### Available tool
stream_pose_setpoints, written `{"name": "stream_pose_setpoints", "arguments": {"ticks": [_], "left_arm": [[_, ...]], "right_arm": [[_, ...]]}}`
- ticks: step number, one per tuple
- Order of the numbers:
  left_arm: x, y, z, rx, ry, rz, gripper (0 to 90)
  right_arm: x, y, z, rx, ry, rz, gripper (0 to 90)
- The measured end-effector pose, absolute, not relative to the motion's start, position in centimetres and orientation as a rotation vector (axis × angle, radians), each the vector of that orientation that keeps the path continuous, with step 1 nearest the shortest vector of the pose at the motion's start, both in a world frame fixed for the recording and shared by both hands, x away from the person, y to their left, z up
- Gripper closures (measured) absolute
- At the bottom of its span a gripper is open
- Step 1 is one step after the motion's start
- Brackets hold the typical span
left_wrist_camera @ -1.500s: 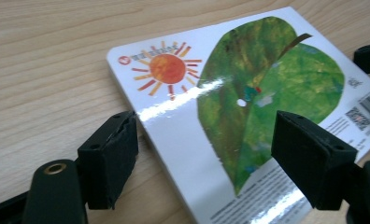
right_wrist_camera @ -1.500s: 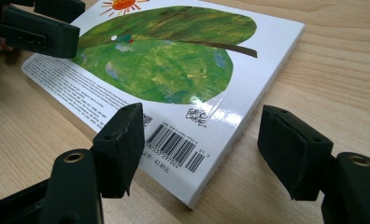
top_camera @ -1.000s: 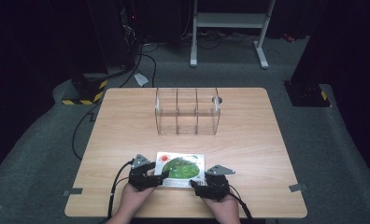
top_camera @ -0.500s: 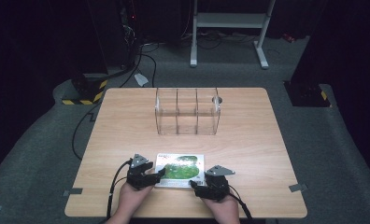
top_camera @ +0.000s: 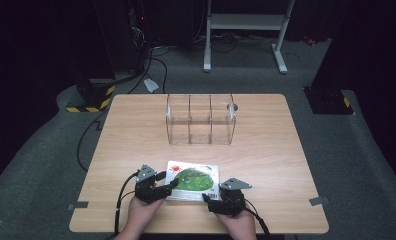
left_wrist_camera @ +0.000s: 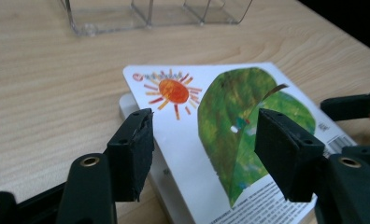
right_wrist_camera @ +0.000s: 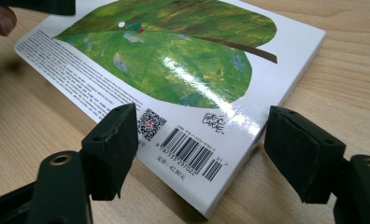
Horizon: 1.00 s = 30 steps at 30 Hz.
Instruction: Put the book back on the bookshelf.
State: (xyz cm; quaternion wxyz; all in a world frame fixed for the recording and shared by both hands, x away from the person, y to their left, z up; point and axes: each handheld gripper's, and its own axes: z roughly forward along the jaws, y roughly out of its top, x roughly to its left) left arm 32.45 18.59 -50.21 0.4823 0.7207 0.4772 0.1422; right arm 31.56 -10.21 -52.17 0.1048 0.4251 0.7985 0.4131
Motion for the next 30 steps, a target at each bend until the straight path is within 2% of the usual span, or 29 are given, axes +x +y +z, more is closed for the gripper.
{"name": "stream_pose_setpoints", "arguments": {"ticks": [3,8,16,20,25,26,30], "left_arm": [[32.3,18.7,-49.9,1.74,1.145,0.347,38.5],[32.7,18.6,-49.8,1.73,1.148,0.331,38.2],[32.6,18.5,-48.7,1.692,1.101,0.327,38.4],[32.5,18.5,-48.3,1.687,1.088,0.335,38.8],[32.5,18.4,-48.4,1.698,1.082,0.341,38.9],[32.6,18.5,-48.6,1.701,1.094,0.33,38.8],[33.3,19.3,-49.4,1.692,1.15,0.289,36.1]], "right_arm": [[31.6,-10.3,-52.2,1.243,2.358,1.234,22.6],[31.4,-10.0,-52.1,1.243,2.375,1.19,13.6],[30.5,-8.8,-52.1,1.153,2.364,1.101,9.4],[30.1,-8.4,-52.2,1.119,2.34,1.039,10.1],[30.0,-8.7,-52.2,1.151,2.309,1.075,15.4],[30.0,-8.9,-52.1,1.159,2.299,1.098,19.4],[30.1,-9.2,-52.1,1.195,2.286,1.127,21.1]]}}
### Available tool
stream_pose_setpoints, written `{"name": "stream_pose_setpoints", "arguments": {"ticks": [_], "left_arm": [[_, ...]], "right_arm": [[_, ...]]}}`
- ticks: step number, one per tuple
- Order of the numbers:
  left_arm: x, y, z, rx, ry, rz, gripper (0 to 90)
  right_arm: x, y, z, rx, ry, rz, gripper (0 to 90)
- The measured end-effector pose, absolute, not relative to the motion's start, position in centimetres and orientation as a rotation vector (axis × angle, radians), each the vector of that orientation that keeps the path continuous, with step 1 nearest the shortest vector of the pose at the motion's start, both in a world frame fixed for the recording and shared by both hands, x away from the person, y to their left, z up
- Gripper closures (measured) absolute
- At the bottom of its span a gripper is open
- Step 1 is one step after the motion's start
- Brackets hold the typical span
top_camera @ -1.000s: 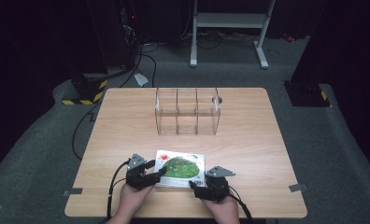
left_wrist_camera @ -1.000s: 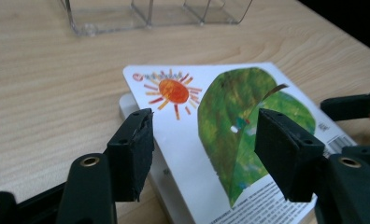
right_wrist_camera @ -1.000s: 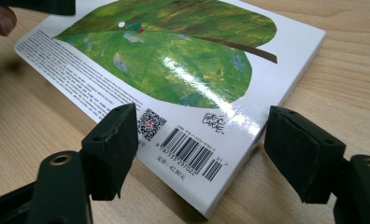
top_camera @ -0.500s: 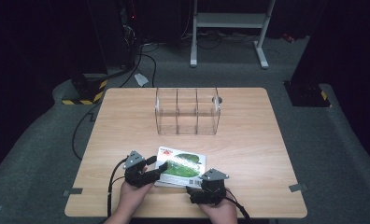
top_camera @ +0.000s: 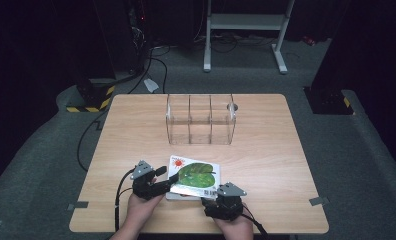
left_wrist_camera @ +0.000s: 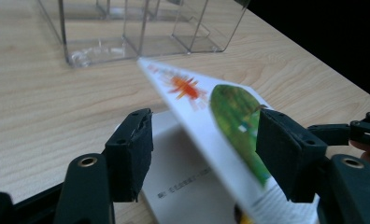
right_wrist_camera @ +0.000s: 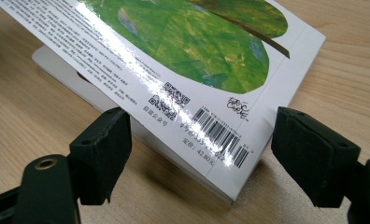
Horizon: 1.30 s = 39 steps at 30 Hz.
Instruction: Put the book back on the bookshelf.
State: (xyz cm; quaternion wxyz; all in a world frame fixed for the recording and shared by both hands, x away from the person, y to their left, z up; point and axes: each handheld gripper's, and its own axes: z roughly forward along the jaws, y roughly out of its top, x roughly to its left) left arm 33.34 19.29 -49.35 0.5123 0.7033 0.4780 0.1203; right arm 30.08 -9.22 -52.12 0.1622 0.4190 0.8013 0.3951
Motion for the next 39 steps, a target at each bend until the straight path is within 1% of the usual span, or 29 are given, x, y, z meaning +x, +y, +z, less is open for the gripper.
{"name": "stream_pose_setpoints", "arguments": {"ticks": [1,3,4,6,10,13,15,18,19,24,27,30,35,39], "left_arm": [[33.3,19.3,-49.4,1.692,1.15,0.289,35.3],[34.1,19.6,-49.8,1.684,1.173,0.232,34.8],[34.1,19.6,-49.8,1.684,1.173,0.232,35.0],[35.2,19.5,-50.1,1.714,1.18,0.139,35.6],[35.8,19.0,-49.8,1.759,1.157,0.123,38.7],[36.2,18.7,-49.8,1.818,1.129,0.111,42.8],[36.3,18.6,-49.9,1.828,1.118,0.112,46.4],[36.3,18.7,-50.0,1.829,1.105,0.132,50.4],[36.2,18.7,-50.0,1.831,1.099,0.14,53.2],[35.7,18.8,-50.5,1.854,1.057,0.203,57.0],[35.4,18.7,-50.6,1.872,1.031,0.233,58.3],[34.7,18.8,-50.4,1.897,0.962,0.302,60.7],[33.8,18.8,-50.1,1.883,0.906,0.365,63.4],[33.4,18.7,-50.0,1.883,0.885,0.396,63.7]], "right_arm": [[30.1,-9.2,-52.1,1.195,2.286,1.127,21.1],[30.2,-9.3,-52.1,1.2,2.284,1.133,21.4],[30.2,-9.3,-52.1,1.2,2.284,1.133,21.4],[30.2,-9.3,-52.1,1.2,2.287,1.127,21.5],[30.2,-9.3,-52.2,1.197,2.294,1.117,21.6],[30.2,-9.3,-52.2,1.193,2.298,1.116,21.6],[30.2,-9.3,-52.2,1.188,2.301,1.11,21.5],[30.1,-9.4,-52.1,1.172,2.317,1.094,21.7],[30.0,-9.5,-52.1,1.176,2.322,1.101,22.7],[29.6,-10.4,-52.0,1.203,2.299,1.157,23.7],[29.7,-10.7,-52.0,1.215,2.288,1.166,23.9],[29.9,-11.0,-51.9,1.236,2.272,1.188,24.7],[29.9,-11.2,-51.9,1.248,2.257,1.207,25.4],[29.9,-11.2,-51.8,1.25,2.256,1.217,25.5]]}}
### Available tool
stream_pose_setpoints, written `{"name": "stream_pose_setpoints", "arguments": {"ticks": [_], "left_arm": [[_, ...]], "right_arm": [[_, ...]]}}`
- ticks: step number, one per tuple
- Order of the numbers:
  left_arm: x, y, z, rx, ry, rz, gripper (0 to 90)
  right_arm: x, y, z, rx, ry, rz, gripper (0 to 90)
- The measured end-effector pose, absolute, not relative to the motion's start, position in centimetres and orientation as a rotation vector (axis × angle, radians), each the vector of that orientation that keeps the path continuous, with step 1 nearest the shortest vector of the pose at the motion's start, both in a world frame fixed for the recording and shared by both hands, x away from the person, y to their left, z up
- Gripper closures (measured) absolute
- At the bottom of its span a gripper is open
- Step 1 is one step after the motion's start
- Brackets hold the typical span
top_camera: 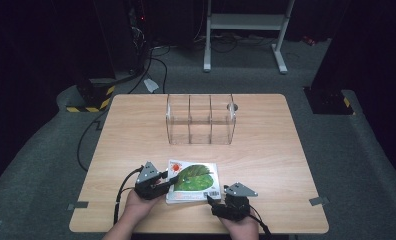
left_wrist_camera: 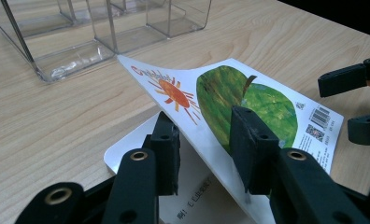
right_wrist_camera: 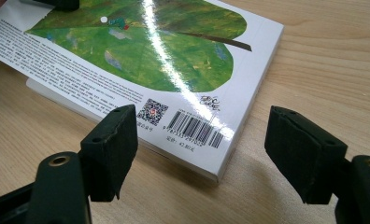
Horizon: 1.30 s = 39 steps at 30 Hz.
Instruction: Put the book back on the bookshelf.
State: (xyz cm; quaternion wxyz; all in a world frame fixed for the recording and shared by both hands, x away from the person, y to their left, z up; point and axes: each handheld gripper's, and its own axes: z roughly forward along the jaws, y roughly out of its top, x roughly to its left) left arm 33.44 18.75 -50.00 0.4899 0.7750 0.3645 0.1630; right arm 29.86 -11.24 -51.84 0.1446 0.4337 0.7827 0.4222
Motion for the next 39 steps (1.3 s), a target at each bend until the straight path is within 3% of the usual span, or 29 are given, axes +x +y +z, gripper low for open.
{"name": "stream_pose_setpoints", "arguments": {"ticks": [21,39], "left_arm": [[32.0,18.1,-49.0,1.892,0.728,0.549,65.9],[30.9,17.8,-48.6,1.875,0.615,0.638,66.5]], "right_arm": [[31.7,-11.1,-51.2,1.254,2.278,1.257,26.2],[35.0,-11.2,-51.5,1.366,2.295,1.364,18.0]]}}
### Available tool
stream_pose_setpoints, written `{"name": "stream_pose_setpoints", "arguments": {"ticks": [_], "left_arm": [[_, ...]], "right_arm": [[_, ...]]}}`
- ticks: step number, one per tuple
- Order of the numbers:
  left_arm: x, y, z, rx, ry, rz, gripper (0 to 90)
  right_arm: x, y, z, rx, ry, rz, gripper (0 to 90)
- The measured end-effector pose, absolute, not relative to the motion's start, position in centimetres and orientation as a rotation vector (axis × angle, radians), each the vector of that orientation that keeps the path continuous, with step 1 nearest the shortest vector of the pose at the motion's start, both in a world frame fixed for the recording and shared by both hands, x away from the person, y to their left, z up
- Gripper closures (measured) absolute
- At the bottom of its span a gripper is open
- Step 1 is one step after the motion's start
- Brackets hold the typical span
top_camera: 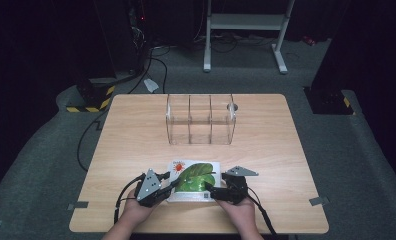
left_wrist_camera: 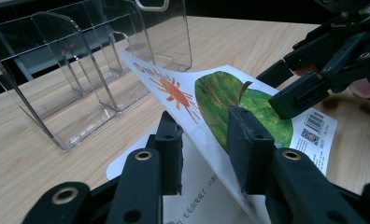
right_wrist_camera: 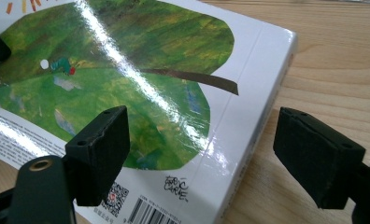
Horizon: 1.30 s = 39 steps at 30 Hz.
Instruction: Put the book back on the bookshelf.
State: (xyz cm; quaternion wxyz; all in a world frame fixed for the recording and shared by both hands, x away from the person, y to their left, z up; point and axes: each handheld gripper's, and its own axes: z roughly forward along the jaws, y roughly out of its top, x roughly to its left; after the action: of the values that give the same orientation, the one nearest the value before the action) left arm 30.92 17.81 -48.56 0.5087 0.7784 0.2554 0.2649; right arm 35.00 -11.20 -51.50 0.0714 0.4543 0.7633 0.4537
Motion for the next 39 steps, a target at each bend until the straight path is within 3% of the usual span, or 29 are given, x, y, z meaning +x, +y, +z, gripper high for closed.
{"name": "stream_pose_setpoints", "arguments": {"ticks": [21,28,39], "left_arm": [[30.8,17.8,-48.6,1.88,0.589,0.662,66.6],[30.9,17.9,-48.7,1.866,0.619,0.64,70.0],[31.1,17.9,-48.8,1.846,0.662,0.618,71.8]], "right_arm": [[36.7,-10.9,-52.1,1.493,2.363,1.46,12.6],[35.6,-11.4,-51.0,1.4,2.274,1.419,28.8],[34.3,-11.9,-50.1,1.323,2.172,1.399,40.5]]}}
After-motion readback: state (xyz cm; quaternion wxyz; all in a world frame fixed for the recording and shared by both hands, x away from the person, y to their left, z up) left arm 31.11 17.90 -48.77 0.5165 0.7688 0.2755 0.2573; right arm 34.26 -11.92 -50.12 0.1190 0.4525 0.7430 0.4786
